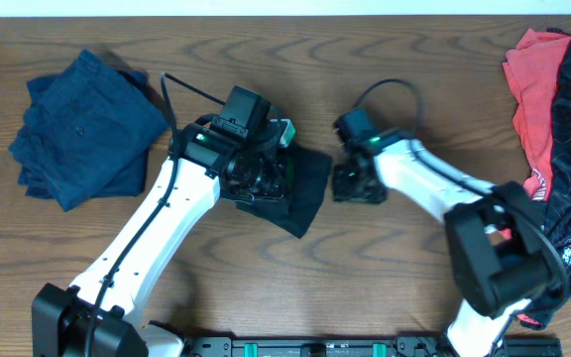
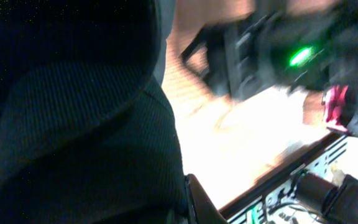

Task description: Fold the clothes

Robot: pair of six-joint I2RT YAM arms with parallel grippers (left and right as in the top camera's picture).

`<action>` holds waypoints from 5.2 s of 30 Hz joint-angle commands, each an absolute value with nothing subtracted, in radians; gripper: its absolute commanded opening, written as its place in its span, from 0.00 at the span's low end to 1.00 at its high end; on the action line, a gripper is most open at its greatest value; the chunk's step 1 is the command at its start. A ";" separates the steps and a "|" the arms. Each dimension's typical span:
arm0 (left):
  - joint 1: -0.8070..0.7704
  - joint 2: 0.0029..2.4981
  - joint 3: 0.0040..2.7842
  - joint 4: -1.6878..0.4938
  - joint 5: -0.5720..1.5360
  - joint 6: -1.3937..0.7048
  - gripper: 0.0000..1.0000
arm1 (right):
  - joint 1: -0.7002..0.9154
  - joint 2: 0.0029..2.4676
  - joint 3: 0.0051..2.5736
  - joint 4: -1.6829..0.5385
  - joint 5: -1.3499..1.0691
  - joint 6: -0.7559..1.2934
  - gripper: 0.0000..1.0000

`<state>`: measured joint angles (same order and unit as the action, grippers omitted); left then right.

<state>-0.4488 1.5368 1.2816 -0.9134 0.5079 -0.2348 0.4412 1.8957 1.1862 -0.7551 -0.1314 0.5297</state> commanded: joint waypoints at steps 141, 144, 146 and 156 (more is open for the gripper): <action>-0.237 2.025 1.476 -0.524 0.479 -0.142 0.71 | 0.428 1.748 1.360 -0.979 -0.290 0.337 0.54; -0.260 2.070 1.476 -0.517 0.483 -0.138 0.71 | 0.447 1.748 1.281 -0.915 -0.303 0.368 0.54; -0.275 2.092 1.476 -0.521 0.483 -0.126 0.71 | 0.453 1.748 1.218 -0.857 -0.302 0.371 0.54; -0.295 2.106 1.476 -0.680 0.439 -0.071 0.29 | 0.451 1.748 1.042 -0.735 -0.146 0.370 0.47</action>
<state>-0.2981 2.0975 1.4776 -0.6380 0.4679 -0.1116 0.4484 1.7420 1.0637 -0.7387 -0.2245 0.3599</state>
